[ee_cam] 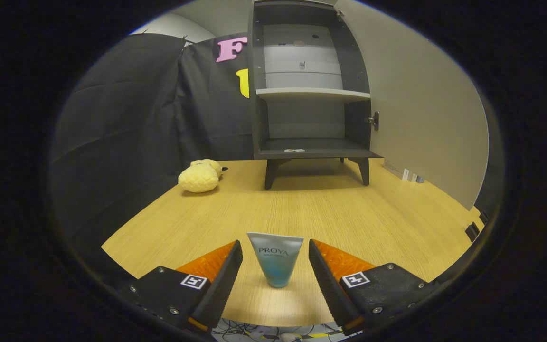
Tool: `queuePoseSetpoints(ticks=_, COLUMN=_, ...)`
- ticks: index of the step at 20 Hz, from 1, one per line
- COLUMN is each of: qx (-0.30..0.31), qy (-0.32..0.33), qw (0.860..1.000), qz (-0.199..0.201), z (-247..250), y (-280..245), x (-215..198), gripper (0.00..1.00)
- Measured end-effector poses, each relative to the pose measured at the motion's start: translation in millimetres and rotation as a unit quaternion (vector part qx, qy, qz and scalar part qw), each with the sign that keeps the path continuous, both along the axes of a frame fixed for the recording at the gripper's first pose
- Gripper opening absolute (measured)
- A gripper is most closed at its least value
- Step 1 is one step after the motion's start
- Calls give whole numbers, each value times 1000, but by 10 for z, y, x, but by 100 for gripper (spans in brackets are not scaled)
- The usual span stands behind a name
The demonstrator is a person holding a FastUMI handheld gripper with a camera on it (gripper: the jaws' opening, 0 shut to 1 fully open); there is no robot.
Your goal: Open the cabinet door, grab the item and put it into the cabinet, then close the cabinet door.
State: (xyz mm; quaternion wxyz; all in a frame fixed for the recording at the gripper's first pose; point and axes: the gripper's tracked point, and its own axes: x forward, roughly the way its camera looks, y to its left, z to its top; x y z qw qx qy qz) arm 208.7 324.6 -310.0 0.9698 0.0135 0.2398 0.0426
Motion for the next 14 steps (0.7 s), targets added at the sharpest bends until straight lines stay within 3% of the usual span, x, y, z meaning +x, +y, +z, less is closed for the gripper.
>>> queuePoseSetpoints(ticks=3, qx=3, qy=24, qw=1000, qz=-3, z=-144, y=33, x=-4, gripper=80)
queuePoseSetpoints(ticks=5, qx=-4, qy=26, qw=1000, qz=-3, z=-169, y=26, x=1, gripper=67)
queuePoseSetpoints(ticks=6, qx=-6, qy=29, qw=1000, qz=0, z=-155, y=33, x=-5, gripper=54)
queuePoseSetpoints(ticks=14, qx=9, qy=-3, qw=1000, qz=19, z=562, y=-37, x=249, gripper=53)
